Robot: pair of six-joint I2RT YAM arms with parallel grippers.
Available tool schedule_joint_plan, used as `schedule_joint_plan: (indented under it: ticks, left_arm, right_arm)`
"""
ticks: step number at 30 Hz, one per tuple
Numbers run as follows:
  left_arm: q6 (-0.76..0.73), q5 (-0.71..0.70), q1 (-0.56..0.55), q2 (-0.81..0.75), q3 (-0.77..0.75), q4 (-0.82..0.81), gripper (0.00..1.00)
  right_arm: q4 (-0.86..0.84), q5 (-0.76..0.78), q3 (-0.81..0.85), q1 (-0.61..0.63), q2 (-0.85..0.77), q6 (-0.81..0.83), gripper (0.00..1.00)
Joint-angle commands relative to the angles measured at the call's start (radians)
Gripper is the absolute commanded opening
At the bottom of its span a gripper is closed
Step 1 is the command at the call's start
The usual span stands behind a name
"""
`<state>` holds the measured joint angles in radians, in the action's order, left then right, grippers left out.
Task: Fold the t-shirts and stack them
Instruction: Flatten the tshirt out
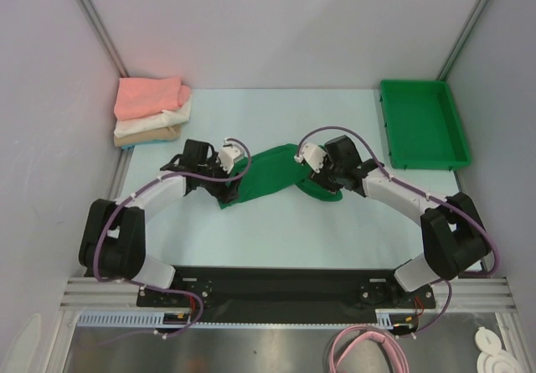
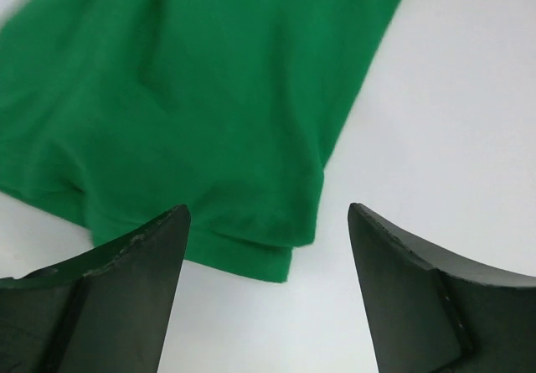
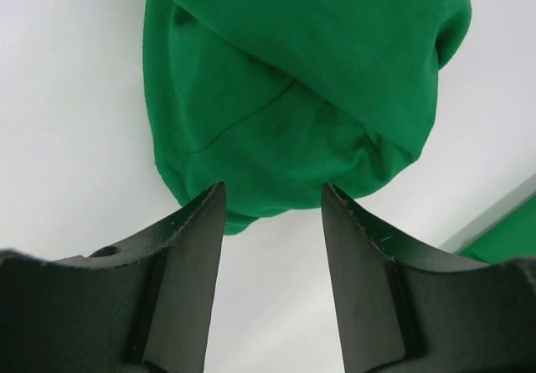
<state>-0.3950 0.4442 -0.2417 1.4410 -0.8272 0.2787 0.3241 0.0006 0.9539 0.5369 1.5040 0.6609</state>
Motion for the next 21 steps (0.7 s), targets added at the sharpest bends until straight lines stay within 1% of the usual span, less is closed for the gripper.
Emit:
schedule_joint_plan:
  ticks: [1,6,10,11,13,14,15,16,17,18,20,21]
  left_arm:
    - [-0.061,-0.033,-0.015,0.048,-0.043,0.115,0.82]
    - [-0.056,-0.125,-0.021,0.114,-0.050,0.119,0.80]
    - [-0.042,-0.156,-0.022,0.157,-0.052,0.083,0.74]
    - [-0.038,-0.151,-0.022,0.176,-0.061,0.080,0.65]
    - [-0.039,-0.142,-0.022,0.179,-0.062,0.080,0.56]
    - [-0.036,-0.139,-0.022,0.177,-0.064,0.080,0.50]
    - [-0.036,-0.137,-0.022,0.174,-0.062,0.079,0.35]
    - [-0.036,-0.140,-0.022,0.171,-0.061,0.074,0.27]
    - [-0.038,-0.139,-0.022,0.156,-0.058,0.073,0.17]
    - [-0.036,-0.140,-0.022,0.147,-0.053,0.068,0.01]
    - [-0.038,-0.147,-0.022,0.119,-0.036,0.050,0.00]
    - [-0.042,-0.147,-0.022,0.092,-0.030,0.044,0.00]
  right_arm:
    - [-0.043,-0.042,0.002,-0.009,-0.025,-0.034,0.55]
    - [-0.048,-0.053,-0.003,-0.028,0.010,-0.032,0.55]
    - [-0.069,-0.039,-0.003,-0.035,0.058,-0.024,0.56]
    - [-0.085,-0.028,0.002,-0.044,0.085,-0.017,0.56]
    - [-0.091,-0.021,0.003,-0.046,0.104,-0.014,0.56]
    - [-0.092,-0.017,0.003,-0.046,0.111,-0.015,0.56]
    - [-0.099,-0.014,0.003,-0.049,0.125,-0.015,0.56]
    - [-0.099,-0.011,0.005,-0.049,0.130,-0.015,0.55]
    - [-0.096,-0.011,0.006,-0.051,0.136,-0.014,0.54]
    - [-0.096,-0.010,0.006,-0.054,0.140,-0.014,0.52]
    - [-0.088,-0.010,0.013,-0.055,0.150,-0.015,0.43]
    - [-0.079,-0.008,0.016,-0.058,0.151,-0.018,0.30]
